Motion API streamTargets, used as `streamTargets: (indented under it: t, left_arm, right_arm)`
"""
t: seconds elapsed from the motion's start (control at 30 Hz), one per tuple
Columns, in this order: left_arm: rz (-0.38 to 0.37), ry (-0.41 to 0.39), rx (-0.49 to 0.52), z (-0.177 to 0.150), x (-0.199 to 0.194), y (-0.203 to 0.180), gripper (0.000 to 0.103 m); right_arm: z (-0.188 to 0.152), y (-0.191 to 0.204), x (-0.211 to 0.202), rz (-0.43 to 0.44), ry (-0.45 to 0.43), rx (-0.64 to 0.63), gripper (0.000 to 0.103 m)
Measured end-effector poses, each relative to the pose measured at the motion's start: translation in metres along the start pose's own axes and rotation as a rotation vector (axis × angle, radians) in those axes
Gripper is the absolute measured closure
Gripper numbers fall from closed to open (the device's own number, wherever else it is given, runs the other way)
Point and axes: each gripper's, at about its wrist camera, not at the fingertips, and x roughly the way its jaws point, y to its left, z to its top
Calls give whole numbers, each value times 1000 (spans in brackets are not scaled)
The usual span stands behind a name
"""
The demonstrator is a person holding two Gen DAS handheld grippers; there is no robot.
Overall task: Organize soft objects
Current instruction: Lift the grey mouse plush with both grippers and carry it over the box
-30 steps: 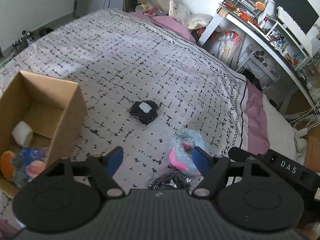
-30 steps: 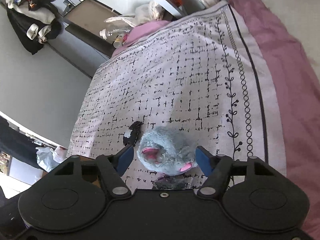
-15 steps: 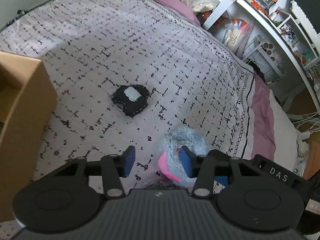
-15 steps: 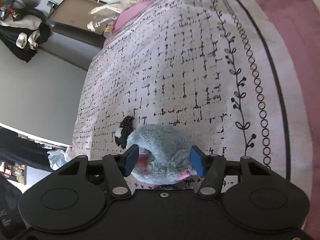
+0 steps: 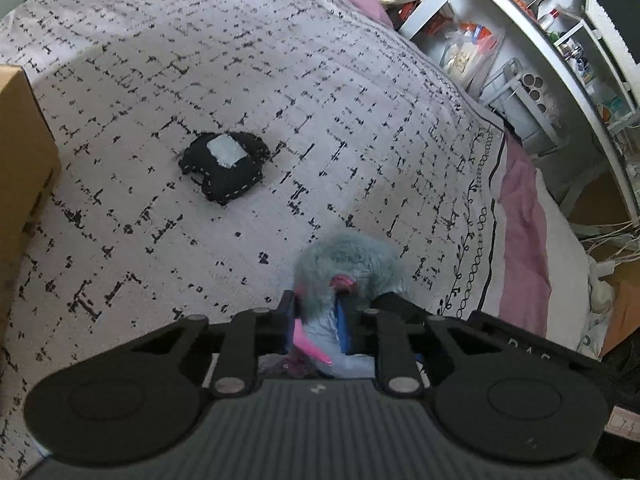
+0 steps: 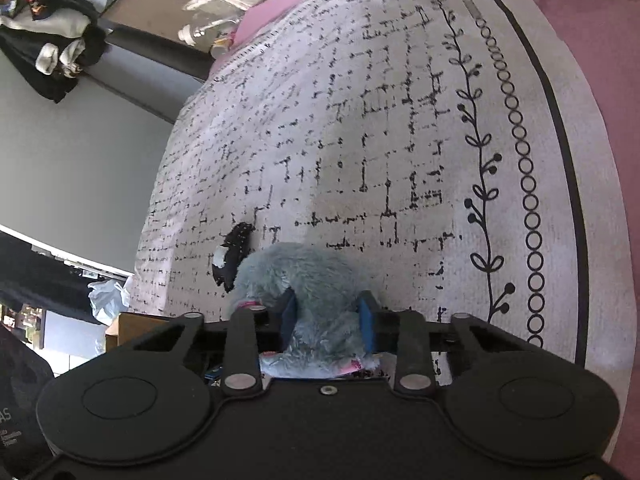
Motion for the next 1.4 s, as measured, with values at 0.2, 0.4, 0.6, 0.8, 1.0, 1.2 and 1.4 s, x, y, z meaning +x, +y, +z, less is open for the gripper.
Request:
streamTargets:
  t: [0.2, 0.4, 0.6, 0.8, 1.0, 1.2, 1.4]
  left_arm:
    - [-34, -41, 7, 0, -18, -3, 87]
    - [-69, -69, 9, -2, -38, 2, 87]
    - [-95, -118, 17, 3, -66, 13, 88]
    - [-113, -158, 20, 9, -94, 27, 89]
    - [-124, -193, 22, 14, -122, 47, 89]
    - [-123, -240, 20, 20, -152, 67, 89]
    - [-117, -272, 15, 24, -176, 92, 89]
  right_arm:
    - [-4, 9, -15, 14, -34, -33, 82]
    - [-11, 28, -27, 16, -64, -75, 83]
    - [-17, 57, -36, 38, -97, -123, 83]
    - [-26, 82, -40, 71, -117, -162, 84]
    - [-34, 108, -43, 116, -125, -201, 84]
    - [-47, 141, -43, 157, -129, -254, 84]
    - [-61, 173, -39, 177, -119, -304, 84]
